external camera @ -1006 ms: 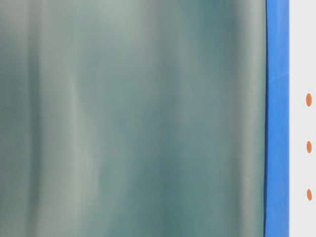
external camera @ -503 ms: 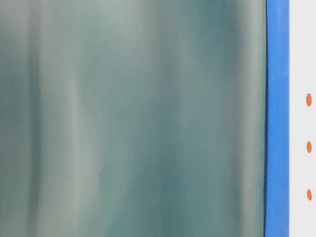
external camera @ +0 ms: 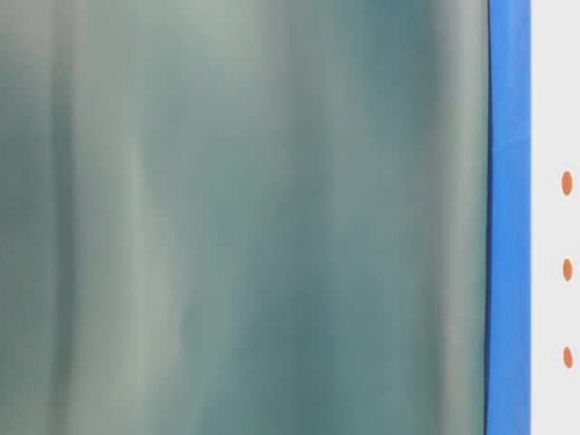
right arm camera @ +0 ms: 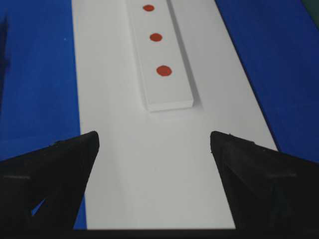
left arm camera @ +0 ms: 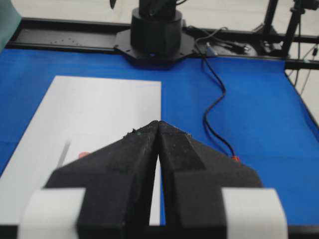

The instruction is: Touch the tip of the soldering iron to the mark.

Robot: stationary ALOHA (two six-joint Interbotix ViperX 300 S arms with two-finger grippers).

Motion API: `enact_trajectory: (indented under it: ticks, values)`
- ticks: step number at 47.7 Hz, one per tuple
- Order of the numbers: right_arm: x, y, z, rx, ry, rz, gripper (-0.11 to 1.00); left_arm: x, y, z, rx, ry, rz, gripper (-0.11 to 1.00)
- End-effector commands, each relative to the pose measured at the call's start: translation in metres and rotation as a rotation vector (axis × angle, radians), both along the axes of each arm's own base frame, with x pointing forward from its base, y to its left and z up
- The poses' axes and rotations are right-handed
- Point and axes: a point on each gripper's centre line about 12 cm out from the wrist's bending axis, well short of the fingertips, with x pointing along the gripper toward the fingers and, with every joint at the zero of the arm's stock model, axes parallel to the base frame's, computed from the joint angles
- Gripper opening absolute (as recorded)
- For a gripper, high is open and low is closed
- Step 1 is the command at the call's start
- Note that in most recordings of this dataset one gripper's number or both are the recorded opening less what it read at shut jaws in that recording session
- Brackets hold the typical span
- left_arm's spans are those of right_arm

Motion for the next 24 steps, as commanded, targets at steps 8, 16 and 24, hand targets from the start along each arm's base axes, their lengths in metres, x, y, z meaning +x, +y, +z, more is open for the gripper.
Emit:
enact_trajectory:
  ticks: [8, 16, 24]
  values:
    - [0.0023, 0.0008, 0.004, 0.003, -0.013, 0.006, 0.87, 0.0013, -0.0006, 0.0034, 0.0, -0.009, -0.003, 0.0]
    - [0.0024, 0.0012, 0.0042, 0.003, -0.014, 0.008, 0.87, 0.0013, -0.0006, 0.0034, 0.0, -0.009, -0.003, 0.0]
    - [0.0027, 0.0019, 0.0039, 0.003, -0.013, 0.013, 0.87, 0.0013, -0.0007, 0.0034, 0.003, -0.009, -0.003, 0.0]
